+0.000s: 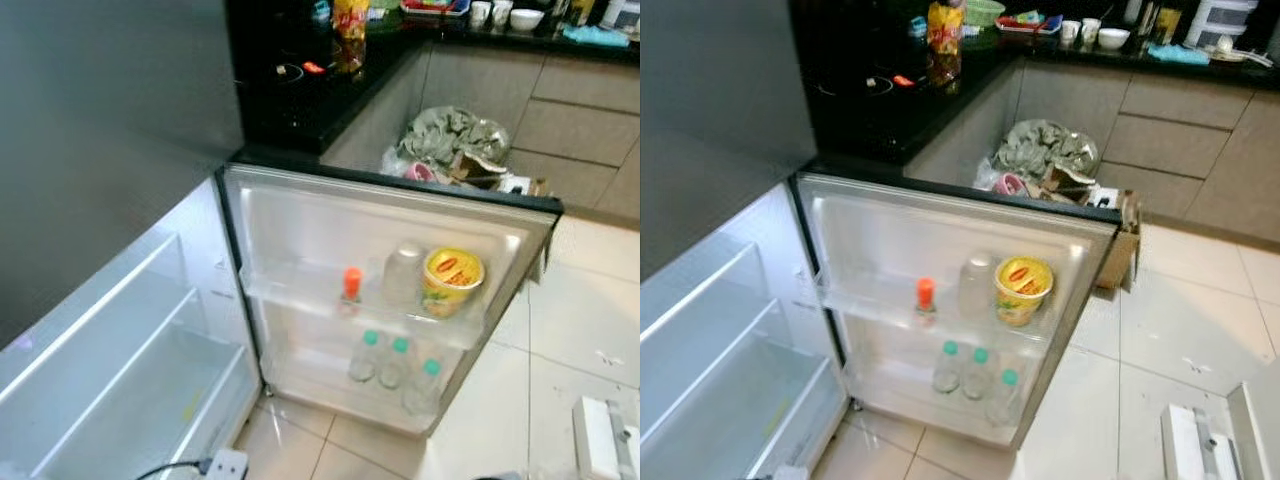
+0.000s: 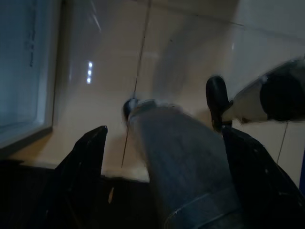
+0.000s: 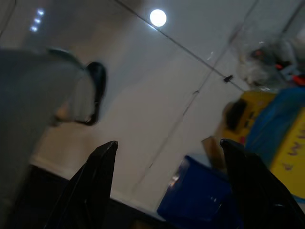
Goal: Restocking fridge
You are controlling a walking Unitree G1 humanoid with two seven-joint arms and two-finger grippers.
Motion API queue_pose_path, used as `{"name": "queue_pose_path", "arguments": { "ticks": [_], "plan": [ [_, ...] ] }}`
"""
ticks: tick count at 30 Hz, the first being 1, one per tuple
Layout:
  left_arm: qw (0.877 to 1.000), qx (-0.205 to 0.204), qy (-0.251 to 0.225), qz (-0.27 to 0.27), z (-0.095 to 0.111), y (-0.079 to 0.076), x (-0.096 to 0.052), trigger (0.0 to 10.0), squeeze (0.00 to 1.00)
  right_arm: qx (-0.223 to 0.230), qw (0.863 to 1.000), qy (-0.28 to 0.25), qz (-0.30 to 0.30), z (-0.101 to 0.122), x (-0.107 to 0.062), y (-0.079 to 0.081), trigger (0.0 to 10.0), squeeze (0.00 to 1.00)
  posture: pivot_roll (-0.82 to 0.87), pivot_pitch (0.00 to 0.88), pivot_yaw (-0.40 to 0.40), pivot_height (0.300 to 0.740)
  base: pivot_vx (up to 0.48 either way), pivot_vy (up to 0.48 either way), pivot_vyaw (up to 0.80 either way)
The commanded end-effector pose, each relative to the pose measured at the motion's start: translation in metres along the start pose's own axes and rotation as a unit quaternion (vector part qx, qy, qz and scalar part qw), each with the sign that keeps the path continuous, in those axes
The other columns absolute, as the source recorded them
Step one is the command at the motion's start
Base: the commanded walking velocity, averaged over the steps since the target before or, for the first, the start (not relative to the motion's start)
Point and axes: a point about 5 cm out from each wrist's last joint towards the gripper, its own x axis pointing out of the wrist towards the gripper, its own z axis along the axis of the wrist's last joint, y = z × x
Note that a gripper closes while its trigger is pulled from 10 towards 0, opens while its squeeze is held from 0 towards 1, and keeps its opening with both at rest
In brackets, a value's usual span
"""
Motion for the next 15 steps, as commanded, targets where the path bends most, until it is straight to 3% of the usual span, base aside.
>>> {"name": "queue_pose_path", "arguments": {
  "ticks": [1,15],
  "plan": [
    [1.0,-0.004,0.019,-0.001,-0.0107,-0.0017,-0.0018,10.0,0.0,0.0,1.0,-0.004,0.006,0.0036,0.001,0.0055,10.0,0.0,-0.05,0.037,-0.031,0.74,0.0,-0.356,0.0],
    [1.0,-0.001,0.022,-0.006,-0.0124,-0.0046,-0.0013,10.0,0.0,0.0,1.0,-0.011,0.011,0.0051,0.0011,0.0068,10.0,0.0,-0.05,0.046,-0.026,0.74,0.0,-0.357,0.0]
  ]
}}
